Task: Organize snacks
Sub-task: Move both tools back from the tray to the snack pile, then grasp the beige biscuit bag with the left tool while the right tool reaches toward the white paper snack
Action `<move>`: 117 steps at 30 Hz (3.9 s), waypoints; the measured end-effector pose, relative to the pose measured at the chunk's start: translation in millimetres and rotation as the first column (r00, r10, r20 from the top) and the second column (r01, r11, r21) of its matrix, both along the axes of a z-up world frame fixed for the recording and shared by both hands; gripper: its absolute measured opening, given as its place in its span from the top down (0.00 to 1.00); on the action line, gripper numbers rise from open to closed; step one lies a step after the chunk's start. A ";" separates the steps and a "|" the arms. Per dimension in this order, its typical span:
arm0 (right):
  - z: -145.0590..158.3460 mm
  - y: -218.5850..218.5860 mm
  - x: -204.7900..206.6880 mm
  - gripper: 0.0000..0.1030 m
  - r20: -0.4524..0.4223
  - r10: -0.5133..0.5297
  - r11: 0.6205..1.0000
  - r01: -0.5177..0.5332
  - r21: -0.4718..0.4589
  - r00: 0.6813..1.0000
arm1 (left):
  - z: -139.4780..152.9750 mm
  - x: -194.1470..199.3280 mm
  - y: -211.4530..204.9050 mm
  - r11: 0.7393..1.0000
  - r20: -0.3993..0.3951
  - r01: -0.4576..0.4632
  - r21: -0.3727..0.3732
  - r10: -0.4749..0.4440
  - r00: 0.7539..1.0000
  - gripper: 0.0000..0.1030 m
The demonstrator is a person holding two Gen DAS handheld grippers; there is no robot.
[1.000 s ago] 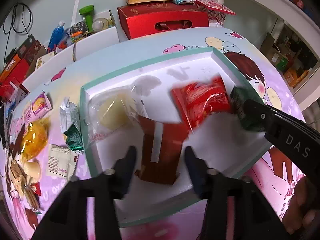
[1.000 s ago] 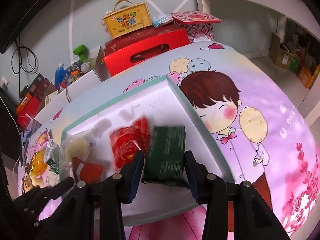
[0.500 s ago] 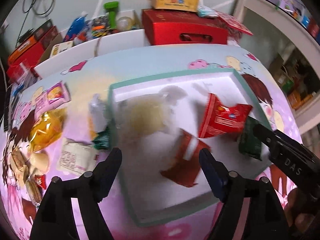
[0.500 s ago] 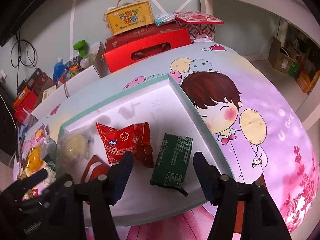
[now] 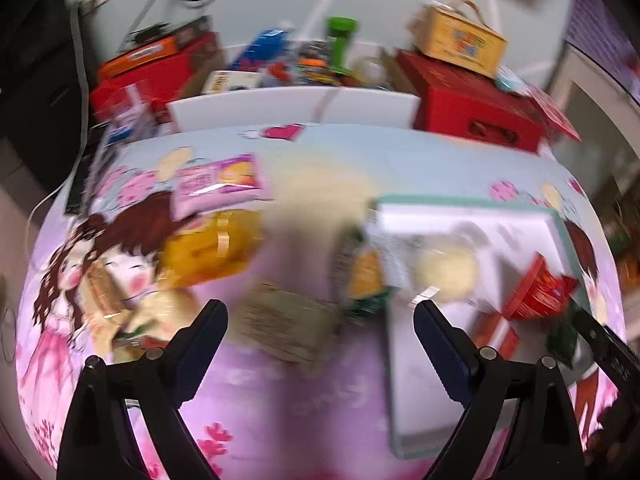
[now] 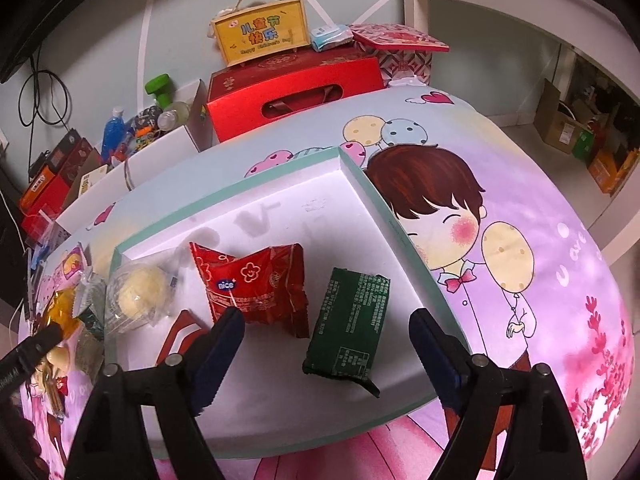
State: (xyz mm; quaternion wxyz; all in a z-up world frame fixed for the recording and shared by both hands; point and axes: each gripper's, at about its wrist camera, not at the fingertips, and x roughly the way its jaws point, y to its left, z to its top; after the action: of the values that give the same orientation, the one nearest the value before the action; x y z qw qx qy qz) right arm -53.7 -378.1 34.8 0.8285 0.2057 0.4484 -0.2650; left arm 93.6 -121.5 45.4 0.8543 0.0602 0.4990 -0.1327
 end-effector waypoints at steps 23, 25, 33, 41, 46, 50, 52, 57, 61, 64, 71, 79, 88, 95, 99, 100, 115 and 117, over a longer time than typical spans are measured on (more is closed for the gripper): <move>13.7 45.0 24.0 0.15 0.035 0.095 0.995 -0.093 -0.043 0.995 | 2.9 11.9 117.6 0.980 0.024 -0.197 0.021 0.197 0.980 0.08; 13.8 50.1 26.5 0.15 0.036 0.110 0.993 -0.108 -0.040 0.993 | 0.1 7.8 130.9 0.975 0.014 -0.221 0.025 0.221 0.975 0.08; 23.4 79.6 36.9 0.15 0.089 0.198 0.980 -0.195 -0.038 0.976 | -10.1 -9.9 168.4 0.960 -0.012 -0.280 0.012 0.280 0.960 0.08; 25.7 115.4 56.0 0.15 0.133 0.275 0.961 -0.276 -0.014 0.952 | -17.2 -11.2 192.3 0.942 -0.040 -0.334 -0.011 0.334 0.942 0.08; 26.2 142.1 70.1 0.15 0.178 0.326 0.941 -0.337 0.030 0.928 | -23.4 0.6 192.9 0.940 -0.064 -0.340 -0.042 0.337 0.939 0.08; 21.2 170.0 85.5 0.15 0.183 0.386 0.915 -0.401 0.047 0.904 | -34.0 11.4 187.4 0.943 -0.096 -0.332 -0.030 0.328 0.940 0.08; 16.5 181.2 92.5 0.15 0.178 0.405 0.905 -0.420 0.059 0.897 | -36.8 15.4 185.1 0.947 -0.103 -0.319 -0.029 0.315 0.944 0.08; 1.8 201.5 106.1 0.15 0.171 0.439 0.879 -0.461 0.120 0.882 | -36.7 29.1 191.4 0.943 -0.107 -0.330 -0.045 0.324 0.940 0.08; -10.9 211.9 113.9 0.15 0.144 0.454 0.869 -0.473 0.146 0.879 | -37.3 40.5 199.7 0.935 -0.118 -0.349 -0.067 0.340 0.933 0.08; -19.3 217.2 119.7 0.15 0.120 0.461 0.865 -0.476 0.159 0.879 | -42.1 48.3 202.4 0.930 -0.130 -0.361 -0.072 0.350 0.928 0.08; -32.6 222.2 131.1 0.15 0.082 0.455 0.871 -0.463 0.166 0.887 | -53.7 69.4 202.9 0.927 -0.139 -0.371 -0.058 0.361 0.922 0.09; -49.1 232.0 147.0 0.15 0.026 0.449 0.882 -0.447 0.148 0.893 | -72.1 81.5 208.9 0.924 -0.172 -0.380 -0.051 0.366 0.914 0.09; -63.3 243.9 153.6 0.15 -0.032 0.458 0.885 -0.453 0.111 0.888 | -88.2 87.2 218.2 0.914 -0.196 -0.403 -0.044 0.387 0.901 0.10; -64.5 247.5 153.8 0.22 -0.040 0.462 0.885 -0.458 0.085 0.886 | -85.1 82.7 215.1 0.917 -0.180 -0.397 -0.034 0.385 0.905 0.39; -62.9 244.8 152.3 0.31 -0.025 0.460 0.886 -0.457 0.083 0.888 | -78.0 77.4 215.8 0.921 -0.164 -0.389 -0.019 0.381 0.910 0.58; -62.5 244.3 152.2 0.33 -0.023 0.461 0.885 -0.458 0.085 0.887 | -76.3 76.0 215.9 0.921 -0.162 -0.388 -0.017 0.381 0.911 0.60; -60.9 244.6 146.7 0.39 -0.031 0.487 0.872 -0.484 0.078 0.873 | -52.3 34.8 192.9 0.944 -0.122 -0.331 -0.006 0.328 0.937 0.61; -60.6 242.9 143.6 0.39 -0.033 0.491 0.869 -0.486 0.094 0.871 | -56.1 31.7 192.1 0.939 -0.129 -0.345 0.012 0.344 0.930 0.61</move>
State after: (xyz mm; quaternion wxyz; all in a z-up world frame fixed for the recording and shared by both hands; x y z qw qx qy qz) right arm 89.8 -135.2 -25.8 0.8465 0.1124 0.5193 -0.0339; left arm 125.3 70.5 -10.7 0.8306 -0.0415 0.5552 0.0128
